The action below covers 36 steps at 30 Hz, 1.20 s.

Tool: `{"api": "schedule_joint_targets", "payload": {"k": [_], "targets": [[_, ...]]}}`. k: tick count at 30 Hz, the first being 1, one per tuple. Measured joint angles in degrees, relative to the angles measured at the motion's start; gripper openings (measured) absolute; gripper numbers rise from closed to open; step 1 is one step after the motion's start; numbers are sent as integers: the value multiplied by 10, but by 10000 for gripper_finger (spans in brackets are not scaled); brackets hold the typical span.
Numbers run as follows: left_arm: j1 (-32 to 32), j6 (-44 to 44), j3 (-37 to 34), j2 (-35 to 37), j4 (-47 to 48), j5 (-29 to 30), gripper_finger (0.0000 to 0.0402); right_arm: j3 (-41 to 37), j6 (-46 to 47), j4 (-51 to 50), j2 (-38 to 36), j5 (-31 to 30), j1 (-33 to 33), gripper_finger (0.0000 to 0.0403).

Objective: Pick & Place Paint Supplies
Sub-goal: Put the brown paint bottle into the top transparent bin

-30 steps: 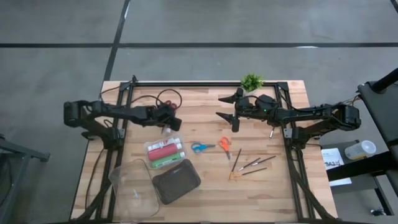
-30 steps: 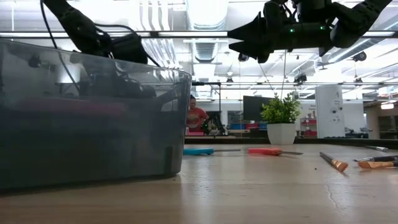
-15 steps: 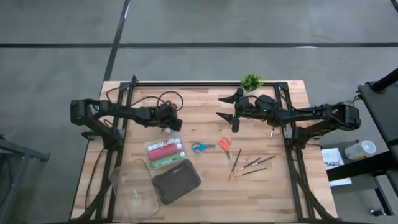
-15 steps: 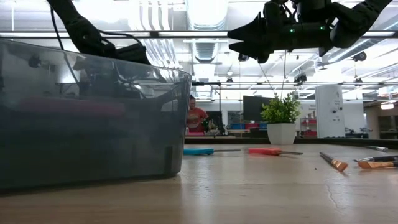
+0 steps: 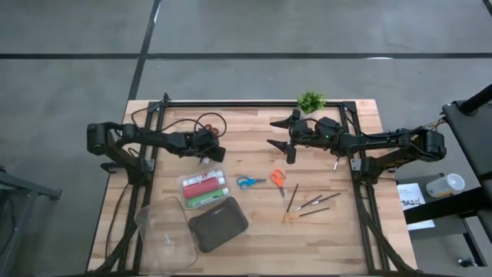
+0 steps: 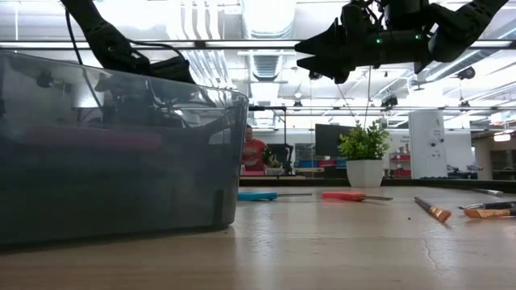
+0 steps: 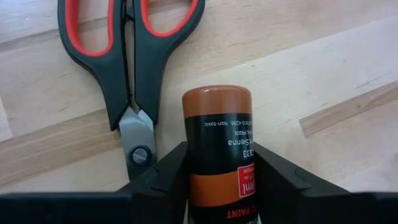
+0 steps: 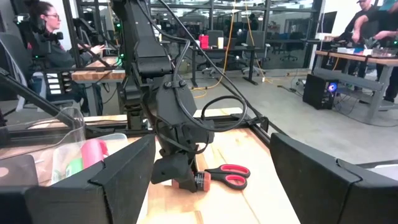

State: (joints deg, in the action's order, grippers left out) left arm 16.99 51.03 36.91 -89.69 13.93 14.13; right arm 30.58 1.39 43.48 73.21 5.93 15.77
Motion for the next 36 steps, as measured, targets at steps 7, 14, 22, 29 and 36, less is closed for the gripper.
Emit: {"api": "schedule_joint_targets", "payload": {"k": [7, 14, 22, 29, 36], "targets": [[0, 0, -2, 27, 11, -8, 144, 0, 0, 0, 0, 0, 0, 311], [0, -4, -2, 112, 29, 0, 144, 0, 0, 0, 0, 0, 0, 311], [-21, -55, -2, 216, 28, -35, 144, 0, 0, 0, 0, 0, 0, 311], [-116, -79, -2, 277, 24, -43, 144, 0, 1, 0, 0, 0, 0, 311], [-240, -84, -2, 288, 31, -43, 144, 0, 0, 0, 0, 0, 0, 311]]}}
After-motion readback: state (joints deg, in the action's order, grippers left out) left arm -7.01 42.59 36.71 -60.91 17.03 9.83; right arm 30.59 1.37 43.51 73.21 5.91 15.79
